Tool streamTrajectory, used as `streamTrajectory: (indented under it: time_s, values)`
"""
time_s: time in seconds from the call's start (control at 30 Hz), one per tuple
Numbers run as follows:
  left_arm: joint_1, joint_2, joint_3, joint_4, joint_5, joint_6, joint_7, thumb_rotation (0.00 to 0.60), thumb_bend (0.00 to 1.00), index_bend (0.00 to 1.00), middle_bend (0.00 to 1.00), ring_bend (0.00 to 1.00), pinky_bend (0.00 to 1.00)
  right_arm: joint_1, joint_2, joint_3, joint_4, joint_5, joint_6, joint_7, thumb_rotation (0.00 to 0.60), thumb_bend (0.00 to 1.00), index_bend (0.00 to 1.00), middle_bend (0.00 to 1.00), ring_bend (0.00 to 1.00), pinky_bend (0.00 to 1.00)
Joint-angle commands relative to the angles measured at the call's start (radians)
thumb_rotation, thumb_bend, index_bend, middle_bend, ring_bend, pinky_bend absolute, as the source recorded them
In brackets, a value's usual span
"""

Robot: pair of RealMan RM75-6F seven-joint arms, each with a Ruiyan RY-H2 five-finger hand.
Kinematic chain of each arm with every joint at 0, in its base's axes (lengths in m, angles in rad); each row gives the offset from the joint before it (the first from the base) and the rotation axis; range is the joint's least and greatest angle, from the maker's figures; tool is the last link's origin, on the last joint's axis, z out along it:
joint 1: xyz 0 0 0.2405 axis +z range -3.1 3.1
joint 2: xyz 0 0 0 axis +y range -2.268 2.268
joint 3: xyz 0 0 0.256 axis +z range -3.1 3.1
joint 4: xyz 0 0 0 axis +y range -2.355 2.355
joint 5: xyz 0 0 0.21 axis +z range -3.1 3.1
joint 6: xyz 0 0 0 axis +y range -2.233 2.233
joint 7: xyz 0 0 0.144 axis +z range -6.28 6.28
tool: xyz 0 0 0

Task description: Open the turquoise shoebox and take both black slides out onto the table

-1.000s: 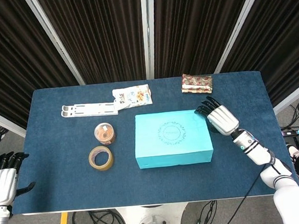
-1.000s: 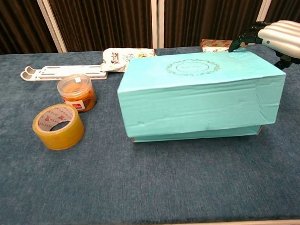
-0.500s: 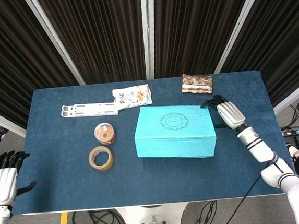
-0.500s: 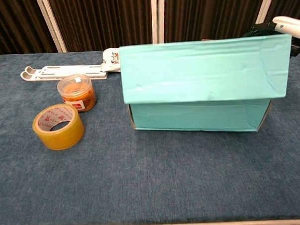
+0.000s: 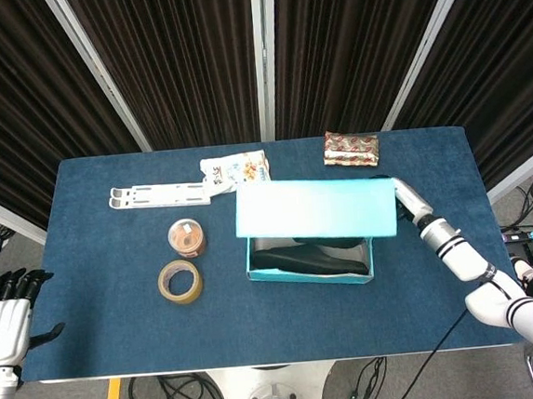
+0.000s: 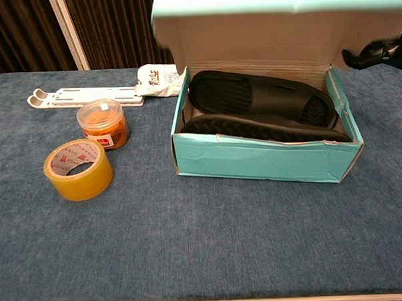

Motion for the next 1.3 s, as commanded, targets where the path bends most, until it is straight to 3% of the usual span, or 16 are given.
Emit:
streamTrajectory:
  time_s: [0.03,0.3,0.7,0.93,1.03,1.1,1.2,1.3]
  values:
    - [-0.001,0.001,0.0,0.0,0.001,0.0,-0.002,0.6,0.01,0.22,0.18,0.11,0.11,0.039,0.064,0.003,-0.084,0.025,-0.116,0.169,0.6,0.64,0.5,0.37,0.22,0.01]
    - [-0.005,0.004,-0.001,-0.006,0.009,-0.001,-0.008,0.6,0.01,0.22,0.18,0.11,0.11,0.093,0.122,0.026,-0.161,0.065,-0.274,0.377,0.6,0.63,0.5,0.38,0.23,0.0]
    - [-0.006,0.009,-0.002,-0.011,0.016,0.003,-0.023,0.6,0.01,0.22,0.18,0.11,0.11,0.158,0.154,0.074,-0.193,0.089,-0.433,0.517,0.592,0.62,0.5,0.37,0.24,0.0]
    - [-0.003,0.011,0.0,-0.011,0.018,0.007,-0.033,0.6,0.01,0.22,0.18,0.11,0.11,0.197,0.146,0.086,-0.17,0.084,-0.508,0.52,0.484,0.33,0.37,0.31,0.21,0.0]
    - [-0.003,0.011,0.001,-0.008,0.019,0.007,-0.037,0.6,0.01,0.22,0.18,0.11,0.11,0.207,0.143,0.097,-0.165,0.095,-0.54,0.507,0.452,0.12,0.25,0.23,0.16,0.0]
    - [-0.002,0.01,0.0,-0.007,0.02,0.01,-0.039,0.6,0.01,0.22,0.18,0.11,0.11,0.21,0.141,0.102,-0.164,0.099,-0.549,0.489,0.442,0.02,0.11,0.12,0.08,0.0]
    - [-0.001,0.009,0.001,-0.004,0.02,0.01,-0.044,0.6,0.01,0.22,0.18,0.11,0.11,0.207,0.137,0.119,-0.162,0.121,-0.563,0.468,0.437,0.0,0.01,0.03,0.01,0.0]
    - [-0.002,0.009,0.002,-0.001,0.019,0.005,-0.048,0.6,0.01,0.22,0.18,0.11,0.11,0.208,0.123,0.14,-0.133,0.155,-0.582,0.427,0.435,0.0,0.0,0.0,0.0,0.0]
